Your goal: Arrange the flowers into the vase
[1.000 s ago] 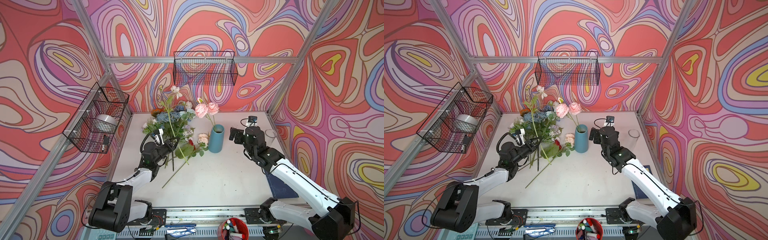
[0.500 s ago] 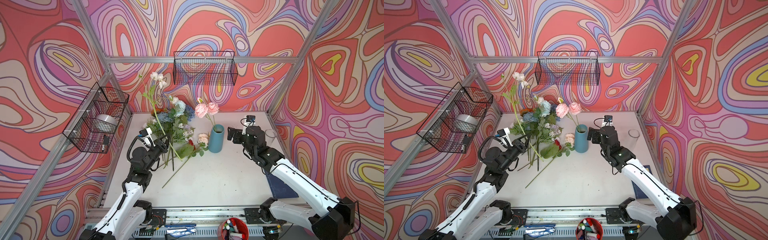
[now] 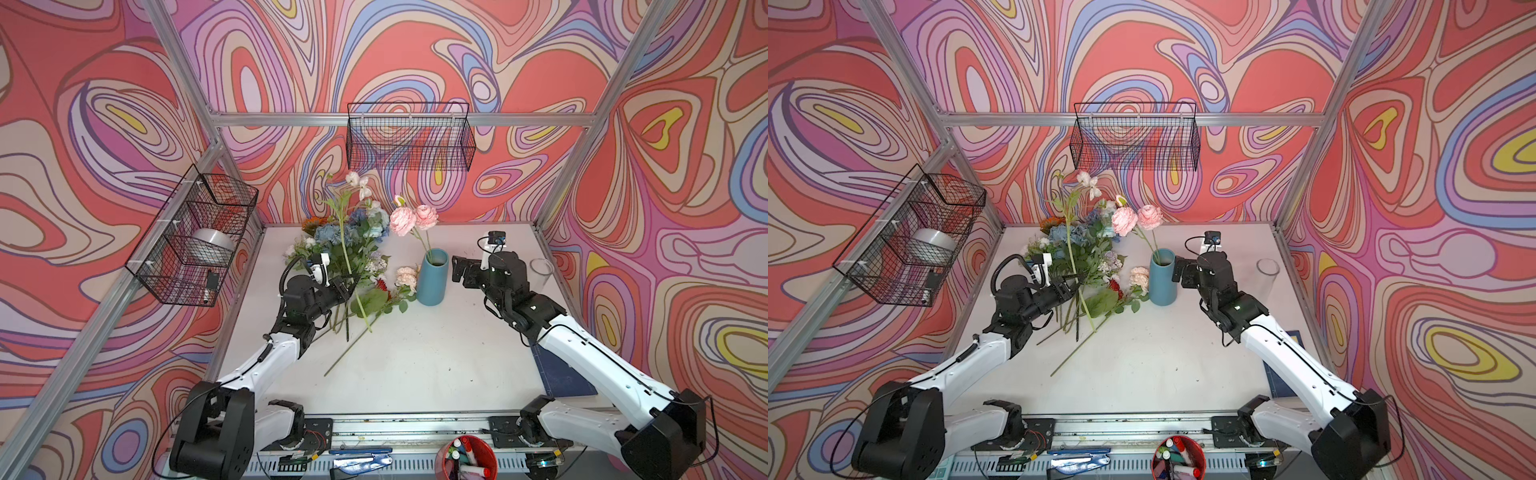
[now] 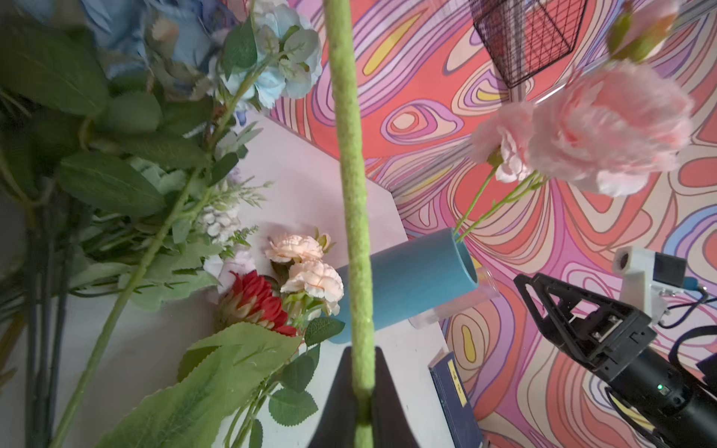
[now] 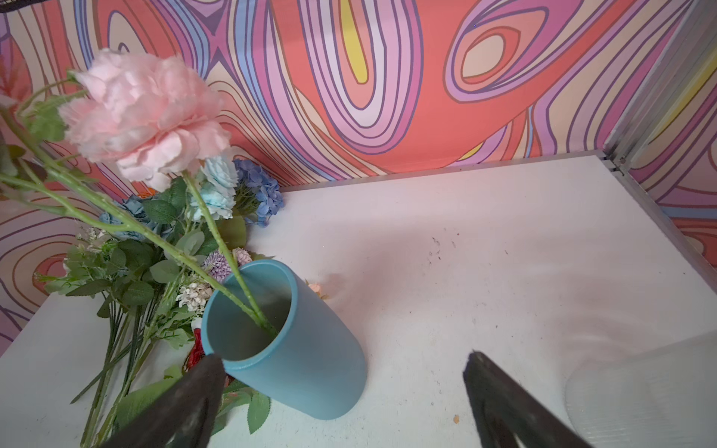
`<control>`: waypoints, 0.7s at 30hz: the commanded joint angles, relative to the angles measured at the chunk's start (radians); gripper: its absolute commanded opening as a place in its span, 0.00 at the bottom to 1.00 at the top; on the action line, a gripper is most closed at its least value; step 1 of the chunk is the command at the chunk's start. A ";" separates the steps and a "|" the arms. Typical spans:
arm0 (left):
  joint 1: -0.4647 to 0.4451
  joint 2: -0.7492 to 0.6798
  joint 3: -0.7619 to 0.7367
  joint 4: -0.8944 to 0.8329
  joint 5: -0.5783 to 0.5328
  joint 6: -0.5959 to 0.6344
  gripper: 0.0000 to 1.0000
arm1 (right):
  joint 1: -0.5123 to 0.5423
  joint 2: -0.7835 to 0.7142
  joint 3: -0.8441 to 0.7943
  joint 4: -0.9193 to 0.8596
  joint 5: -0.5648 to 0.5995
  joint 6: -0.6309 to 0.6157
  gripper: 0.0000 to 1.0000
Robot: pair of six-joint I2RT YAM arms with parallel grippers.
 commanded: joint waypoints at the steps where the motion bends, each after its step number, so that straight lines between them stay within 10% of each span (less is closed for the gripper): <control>1: -0.034 0.059 0.053 0.119 0.102 -0.006 0.00 | -0.003 0.016 0.032 0.000 -0.004 -0.012 0.98; 21: -0.163 0.286 0.179 0.106 0.213 -0.005 0.00 | -0.004 -0.036 0.008 -0.015 0.006 -0.022 0.98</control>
